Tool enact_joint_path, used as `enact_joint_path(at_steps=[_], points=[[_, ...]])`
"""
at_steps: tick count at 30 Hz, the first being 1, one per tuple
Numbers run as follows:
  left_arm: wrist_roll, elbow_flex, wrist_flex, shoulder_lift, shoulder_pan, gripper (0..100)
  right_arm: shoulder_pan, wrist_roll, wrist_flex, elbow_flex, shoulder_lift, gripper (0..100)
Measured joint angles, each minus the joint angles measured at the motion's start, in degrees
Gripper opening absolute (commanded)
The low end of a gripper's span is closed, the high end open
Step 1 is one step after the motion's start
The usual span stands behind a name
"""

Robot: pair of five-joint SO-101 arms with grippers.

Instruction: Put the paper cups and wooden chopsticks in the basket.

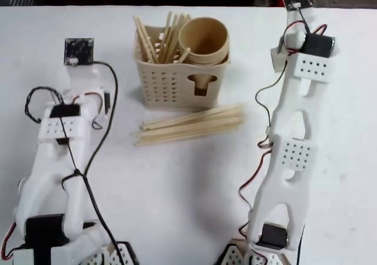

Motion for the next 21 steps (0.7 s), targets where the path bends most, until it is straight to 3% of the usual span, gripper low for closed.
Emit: enact_joint_path(at_steps=[12,17,21], points=[[-24.44,-9.05,33.41,-3.96,16.35,4,4.4,4.31,-2.81,50.81,-44.04,1.7],[-32.26,-4.4,37.1,-14.68,21.8,8,5.54,6.42,-15.47,77.8,-60.92,1.7],[-34.29,0.26,37.01,-16.97,27.78,8,5.8,8.26,-26.37,102.15,-74.11,1.7]])
